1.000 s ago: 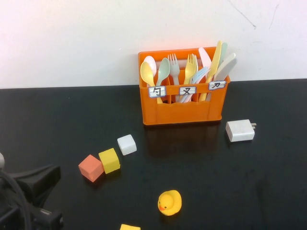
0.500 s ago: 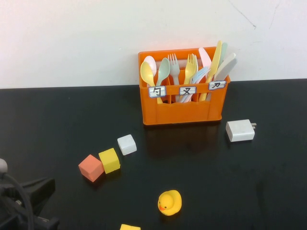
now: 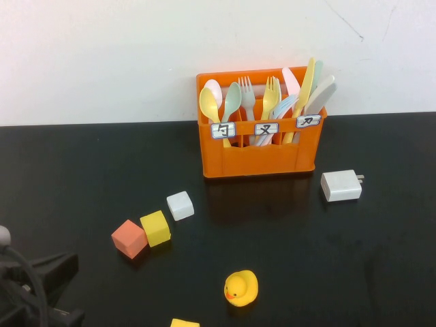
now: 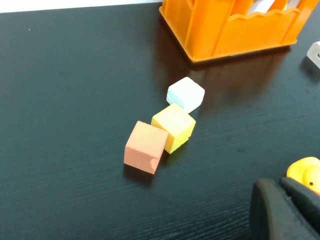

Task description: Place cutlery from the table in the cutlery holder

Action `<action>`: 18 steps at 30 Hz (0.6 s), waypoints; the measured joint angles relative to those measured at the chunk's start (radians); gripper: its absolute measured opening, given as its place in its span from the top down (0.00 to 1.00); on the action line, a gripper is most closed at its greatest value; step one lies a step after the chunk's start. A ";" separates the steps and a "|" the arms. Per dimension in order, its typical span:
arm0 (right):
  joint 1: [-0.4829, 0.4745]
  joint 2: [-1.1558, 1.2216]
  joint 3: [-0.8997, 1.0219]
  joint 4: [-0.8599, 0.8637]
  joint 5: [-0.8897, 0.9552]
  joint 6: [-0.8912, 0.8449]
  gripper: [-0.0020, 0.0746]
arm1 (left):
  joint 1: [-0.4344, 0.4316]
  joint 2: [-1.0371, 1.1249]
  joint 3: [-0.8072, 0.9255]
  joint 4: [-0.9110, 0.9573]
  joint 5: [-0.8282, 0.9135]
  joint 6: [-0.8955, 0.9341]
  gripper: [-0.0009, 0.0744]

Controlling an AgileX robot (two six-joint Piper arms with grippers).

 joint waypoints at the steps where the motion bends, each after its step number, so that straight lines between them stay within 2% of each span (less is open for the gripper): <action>1: 0.000 0.000 0.000 0.000 0.002 0.000 0.98 | 0.000 0.000 0.000 0.000 0.000 0.000 0.99; 6: 0.000 0.000 0.000 0.000 0.002 0.000 0.98 | 0.000 -0.037 0.019 0.000 -0.019 0.004 0.99; 9: 0.000 0.000 0.000 0.000 0.002 0.000 0.98 | 0.031 -0.122 0.054 -0.039 -0.027 0.028 0.99; 18: 0.000 0.000 0.000 0.000 0.002 0.000 0.98 | 0.292 -0.443 0.249 -0.173 -0.199 0.037 0.99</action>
